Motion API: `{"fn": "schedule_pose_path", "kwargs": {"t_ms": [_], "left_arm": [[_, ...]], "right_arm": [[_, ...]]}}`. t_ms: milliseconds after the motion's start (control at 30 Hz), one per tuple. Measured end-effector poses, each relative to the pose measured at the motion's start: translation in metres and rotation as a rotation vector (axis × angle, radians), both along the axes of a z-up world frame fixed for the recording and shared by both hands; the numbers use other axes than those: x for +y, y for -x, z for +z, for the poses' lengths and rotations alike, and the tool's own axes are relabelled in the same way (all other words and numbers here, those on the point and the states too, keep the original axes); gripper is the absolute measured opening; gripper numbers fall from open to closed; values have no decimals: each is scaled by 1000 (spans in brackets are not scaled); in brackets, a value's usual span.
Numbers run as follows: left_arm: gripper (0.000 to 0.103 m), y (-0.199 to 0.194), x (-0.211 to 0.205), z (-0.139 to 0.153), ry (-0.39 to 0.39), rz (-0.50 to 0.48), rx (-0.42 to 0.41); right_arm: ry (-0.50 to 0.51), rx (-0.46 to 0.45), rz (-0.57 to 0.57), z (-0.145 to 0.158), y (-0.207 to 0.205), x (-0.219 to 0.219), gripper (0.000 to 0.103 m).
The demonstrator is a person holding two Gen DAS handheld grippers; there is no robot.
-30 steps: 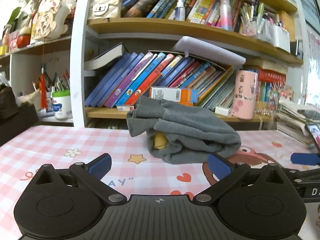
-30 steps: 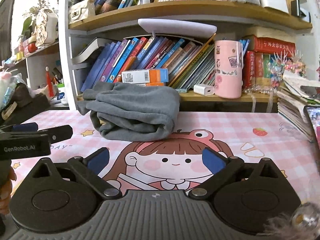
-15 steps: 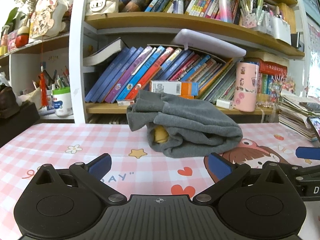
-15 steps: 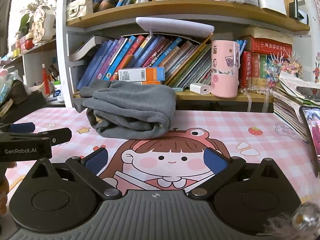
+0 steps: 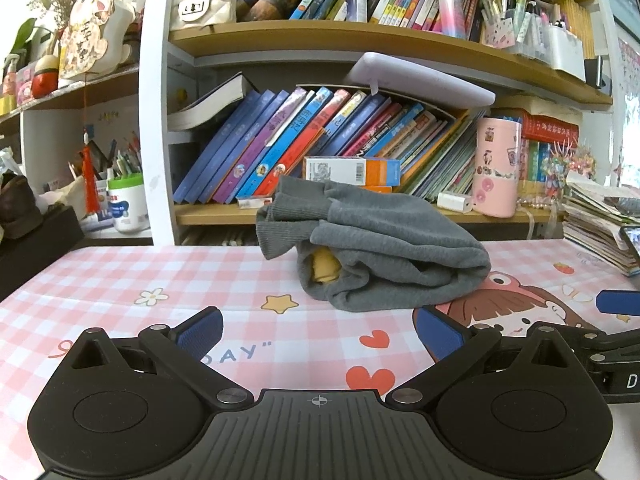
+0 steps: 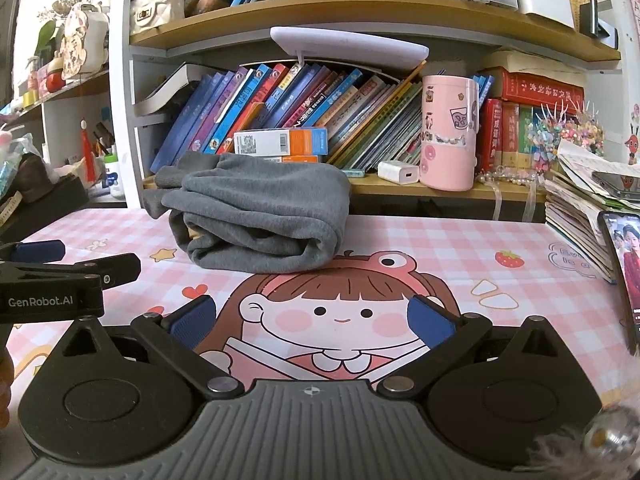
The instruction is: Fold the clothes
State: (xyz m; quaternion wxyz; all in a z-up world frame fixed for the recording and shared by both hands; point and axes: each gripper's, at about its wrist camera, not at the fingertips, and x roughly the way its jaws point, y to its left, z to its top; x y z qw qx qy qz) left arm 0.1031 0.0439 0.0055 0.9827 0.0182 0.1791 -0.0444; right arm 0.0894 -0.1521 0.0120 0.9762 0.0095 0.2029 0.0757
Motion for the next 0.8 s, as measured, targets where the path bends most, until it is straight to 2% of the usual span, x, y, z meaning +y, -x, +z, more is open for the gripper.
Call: {"fn": "schedule_pose_path", "kwargs": {"t_ms": [800], "left_arm": [[103,0,-3,0,-17,-13,3]], "right_arm": [[3,8,-4,0,-1,0,103]]}}
